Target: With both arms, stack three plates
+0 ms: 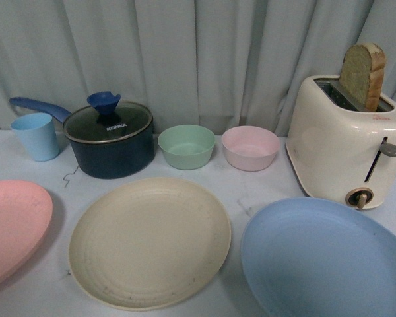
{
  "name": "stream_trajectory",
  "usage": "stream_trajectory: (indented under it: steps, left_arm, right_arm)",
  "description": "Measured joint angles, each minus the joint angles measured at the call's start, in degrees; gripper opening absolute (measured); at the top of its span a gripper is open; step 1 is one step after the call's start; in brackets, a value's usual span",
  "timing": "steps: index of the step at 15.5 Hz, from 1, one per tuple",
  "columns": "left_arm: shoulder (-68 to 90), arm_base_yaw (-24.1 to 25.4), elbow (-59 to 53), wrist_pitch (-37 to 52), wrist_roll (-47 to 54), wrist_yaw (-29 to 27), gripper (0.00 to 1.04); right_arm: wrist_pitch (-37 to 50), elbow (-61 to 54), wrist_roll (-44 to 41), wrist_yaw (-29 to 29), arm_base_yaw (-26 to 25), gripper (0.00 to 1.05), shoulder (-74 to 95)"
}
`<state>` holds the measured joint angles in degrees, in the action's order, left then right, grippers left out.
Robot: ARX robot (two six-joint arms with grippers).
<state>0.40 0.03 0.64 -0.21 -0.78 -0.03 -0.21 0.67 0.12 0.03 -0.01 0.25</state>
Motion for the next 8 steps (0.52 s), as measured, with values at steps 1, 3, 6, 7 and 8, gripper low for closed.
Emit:
stream_trajectory:
  steps: [1,3,6,7,8]
  left_arm:
    - [0.0,0.0,0.0,0.0,0.0,0.0,0.98]
    - [0.0,0.0,0.0,0.0,0.0,0.0,0.98]
    - [0.0,0.0,0.0,0.0,0.0,0.0,0.98]
    - [0.0,0.0,0.0,0.0,0.0,0.0,0.98]
    - [0.0,0.0,0.0,0.0,0.0,0.0,0.98]
  right_arm:
    - [0.0,0.0,0.0,0.0,0.0,0.98,0.0]
    - [0.0,0.0,0.0,0.0,0.0,0.98,0.0]
    - [0.0,0.0,0.0,0.0,0.0,0.98,0.0]
    - [0.0,0.0,0.0,0.0,0.0,0.98,0.0]
    - [0.0,0.0,0.0,0.0,0.0,0.98,0.0]
